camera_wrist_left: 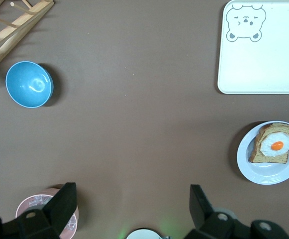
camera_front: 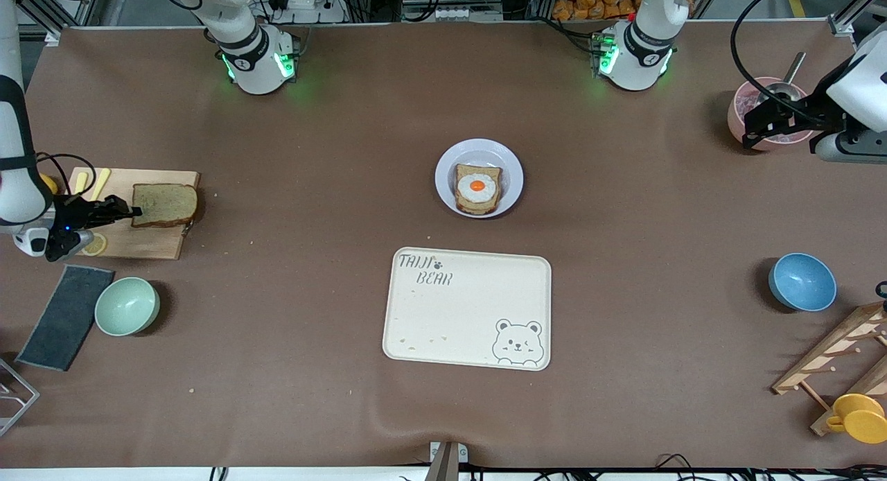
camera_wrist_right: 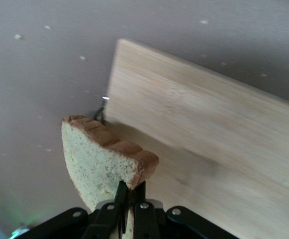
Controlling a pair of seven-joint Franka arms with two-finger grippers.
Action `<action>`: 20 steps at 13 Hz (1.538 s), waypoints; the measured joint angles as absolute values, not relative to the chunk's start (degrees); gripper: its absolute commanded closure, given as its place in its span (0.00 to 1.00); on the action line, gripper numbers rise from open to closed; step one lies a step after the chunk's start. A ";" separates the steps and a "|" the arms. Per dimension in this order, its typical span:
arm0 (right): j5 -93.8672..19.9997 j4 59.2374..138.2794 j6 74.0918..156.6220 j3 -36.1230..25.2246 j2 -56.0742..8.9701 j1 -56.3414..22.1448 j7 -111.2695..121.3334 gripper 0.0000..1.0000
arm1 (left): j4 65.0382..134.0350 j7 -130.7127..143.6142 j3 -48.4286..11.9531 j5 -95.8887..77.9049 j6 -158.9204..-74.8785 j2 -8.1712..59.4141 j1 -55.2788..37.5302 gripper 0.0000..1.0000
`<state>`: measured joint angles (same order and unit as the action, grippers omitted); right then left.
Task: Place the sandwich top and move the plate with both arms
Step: 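Carry the bread slice with the right gripper over the egg toast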
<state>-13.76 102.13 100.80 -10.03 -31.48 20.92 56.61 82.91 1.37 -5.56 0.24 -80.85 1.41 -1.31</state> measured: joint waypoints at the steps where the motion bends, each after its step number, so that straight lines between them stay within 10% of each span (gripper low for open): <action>1: -14.06 100.80 97.85 -9.97 -31.38 19.71 54.01 1.00 | 82.91 1.37 -5.56 0.24 -80.86 1.41 -1.27 0.00; 10: -29.14 103.42 94.34 -9.44 -25.19 0.99 31.14 1.00 | 82.91 1.37 -5.57 0.24 -80.86 1.41 -1.26 0.00; 20: -52.37 125.18 126.47 -9.08 -14.19 -34.89 3.96 1.00 | 82.93 1.37 -5.61 0.24 -80.85 1.35 -1.37 0.00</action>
